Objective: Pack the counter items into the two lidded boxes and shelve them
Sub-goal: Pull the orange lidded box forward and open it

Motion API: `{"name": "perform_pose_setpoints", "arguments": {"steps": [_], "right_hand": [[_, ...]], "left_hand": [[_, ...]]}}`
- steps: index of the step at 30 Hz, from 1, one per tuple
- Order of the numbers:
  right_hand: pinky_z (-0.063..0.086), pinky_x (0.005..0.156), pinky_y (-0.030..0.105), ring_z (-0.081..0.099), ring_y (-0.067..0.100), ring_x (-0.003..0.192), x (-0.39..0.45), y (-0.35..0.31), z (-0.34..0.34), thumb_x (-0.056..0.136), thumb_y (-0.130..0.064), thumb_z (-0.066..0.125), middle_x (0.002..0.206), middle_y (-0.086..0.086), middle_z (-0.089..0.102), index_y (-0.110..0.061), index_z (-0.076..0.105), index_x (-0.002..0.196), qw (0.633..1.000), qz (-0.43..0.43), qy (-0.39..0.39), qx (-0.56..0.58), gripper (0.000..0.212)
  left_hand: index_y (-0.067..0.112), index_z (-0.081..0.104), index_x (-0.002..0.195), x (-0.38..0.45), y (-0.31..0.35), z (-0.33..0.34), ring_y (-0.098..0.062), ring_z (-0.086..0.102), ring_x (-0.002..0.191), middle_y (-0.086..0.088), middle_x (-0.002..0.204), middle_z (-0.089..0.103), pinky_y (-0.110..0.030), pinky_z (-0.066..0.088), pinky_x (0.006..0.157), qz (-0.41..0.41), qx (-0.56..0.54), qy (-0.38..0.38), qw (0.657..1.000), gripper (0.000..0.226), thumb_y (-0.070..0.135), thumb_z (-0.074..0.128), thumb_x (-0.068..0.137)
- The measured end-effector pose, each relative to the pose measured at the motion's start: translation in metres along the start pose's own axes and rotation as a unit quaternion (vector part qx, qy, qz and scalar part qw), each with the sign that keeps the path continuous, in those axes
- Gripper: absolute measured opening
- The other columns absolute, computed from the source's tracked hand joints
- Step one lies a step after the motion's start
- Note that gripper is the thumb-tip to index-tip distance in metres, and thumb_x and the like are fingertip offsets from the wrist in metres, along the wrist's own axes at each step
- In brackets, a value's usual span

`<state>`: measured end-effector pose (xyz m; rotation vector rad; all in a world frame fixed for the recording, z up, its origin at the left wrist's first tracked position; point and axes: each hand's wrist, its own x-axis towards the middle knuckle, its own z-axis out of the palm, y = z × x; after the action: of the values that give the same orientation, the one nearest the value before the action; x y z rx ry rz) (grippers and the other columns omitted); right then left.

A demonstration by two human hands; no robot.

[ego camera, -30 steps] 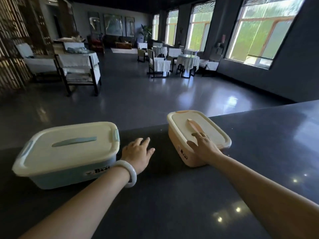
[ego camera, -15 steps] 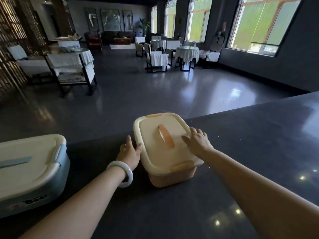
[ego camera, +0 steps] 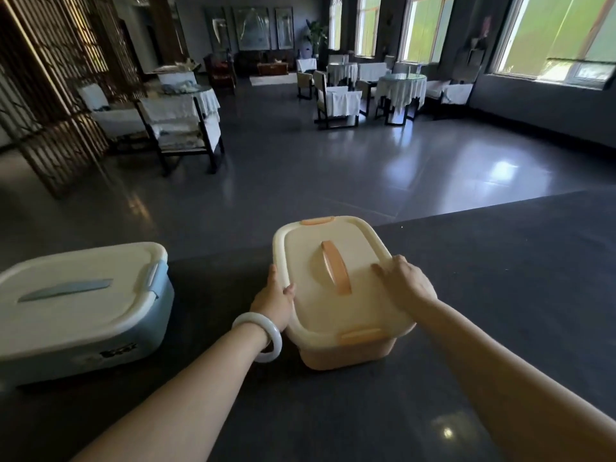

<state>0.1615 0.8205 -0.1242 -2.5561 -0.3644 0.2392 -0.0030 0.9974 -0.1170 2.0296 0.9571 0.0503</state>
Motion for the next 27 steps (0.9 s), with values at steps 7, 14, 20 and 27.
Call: {"name": "perform_pose_setpoints", "arguments": {"steps": [7, 14, 20, 27], "right_hand": [[0.039, 0.057, 0.031, 0.055, 0.016, 0.072, -0.083, 0.012, 0.019, 0.093, -0.05, 0.043, 0.085, -0.002, 0.056, -0.016, 0.05, 0.081, 0.998, -0.009, -0.004, 0.066, 0.036], [0.034, 0.051, 0.028, 0.051, 0.013, 0.068, -0.172, -0.002, 0.032, 0.094, -0.048, 0.044, 0.08, -0.003, 0.055, -0.014, 0.051, 0.078, 0.998, -0.03, 0.01, 0.052, 0.037], [0.035, 0.051, 0.029, 0.053, 0.016, 0.07, -0.273, -0.048, 0.06, 0.092, -0.048, 0.045, 0.083, -0.001, 0.057, -0.015, 0.053, 0.079, 0.996, -0.07, -0.011, 0.063, 0.036], [0.032, 0.048, 0.028, 0.051, 0.011, 0.066, -0.413, -0.124, 0.13, 0.091, -0.046, 0.051, 0.078, -0.002, 0.058, -0.016, 0.051, 0.072, 0.984, -0.14, -0.05, 0.095, 0.036]], "left_hand": [[0.027, 0.018, 0.151, -0.07, -0.06, -0.029, -0.01, 0.057, 0.083, -0.002, 0.126, 0.056, -0.024, 0.041, 0.062, 0.018, 0.009, 0.027, 0.999, 0.054, 0.041, 0.035, 0.102], [0.014, 0.042, 0.118, -0.142, -0.114, -0.052, -0.018, 0.059, 0.078, -0.008, 0.103, 0.062, -0.029, 0.04, 0.059, 0.007, 0.007, 0.064, 0.998, 0.032, 0.041, 0.037, 0.101], [0.014, 0.043, 0.12, -0.221, -0.192, -0.104, -0.018, 0.061, 0.08, -0.007, 0.099, 0.061, -0.027, 0.04, 0.057, 0.0, -0.013, 0.104, 0.995, 0.034, 0.042, 0.039, 0.101], [0.02, 0.043, 0.119, -0.336, -0.319, -0.195, -0.013, 0.058, 0.075, 0.004, 0.091, 0.057, -0.027, 0.039, 0.056, -0.024, -0.007, 0.186, 0.982, 0.03, 0.043, 0.041, 0.1]]}}
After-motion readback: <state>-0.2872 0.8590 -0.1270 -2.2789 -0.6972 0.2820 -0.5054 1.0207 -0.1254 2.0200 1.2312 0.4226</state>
